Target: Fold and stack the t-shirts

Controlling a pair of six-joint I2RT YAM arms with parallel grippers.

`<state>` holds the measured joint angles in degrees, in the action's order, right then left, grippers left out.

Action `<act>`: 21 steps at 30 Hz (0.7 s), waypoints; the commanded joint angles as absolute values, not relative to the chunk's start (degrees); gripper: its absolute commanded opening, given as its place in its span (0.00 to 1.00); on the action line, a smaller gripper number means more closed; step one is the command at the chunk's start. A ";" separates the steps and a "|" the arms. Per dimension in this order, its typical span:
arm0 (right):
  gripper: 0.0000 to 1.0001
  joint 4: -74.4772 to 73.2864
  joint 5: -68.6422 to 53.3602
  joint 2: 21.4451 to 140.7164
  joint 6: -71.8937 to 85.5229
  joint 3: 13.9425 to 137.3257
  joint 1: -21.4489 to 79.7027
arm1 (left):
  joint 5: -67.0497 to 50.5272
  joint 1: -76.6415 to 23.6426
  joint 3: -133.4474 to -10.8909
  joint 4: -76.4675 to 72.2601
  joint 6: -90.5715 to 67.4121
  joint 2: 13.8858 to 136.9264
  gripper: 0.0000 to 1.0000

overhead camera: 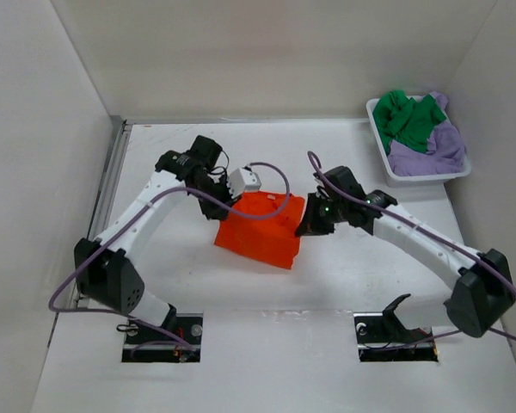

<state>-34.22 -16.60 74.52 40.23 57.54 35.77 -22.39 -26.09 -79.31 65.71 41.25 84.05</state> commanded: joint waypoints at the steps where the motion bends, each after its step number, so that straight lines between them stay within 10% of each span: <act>1: 0.01 -32.53 -17.31 79.96 36.04 61.95 32.66 | -25.49 -22.47 -83.49 62.06 36.39 89.19 0.02; 21: 0.10 -18.73 -23.64 105.81 37.09 76.28 17.45 | -24.08 -18.59 -105.37 43.26 28.75 118.03 0.11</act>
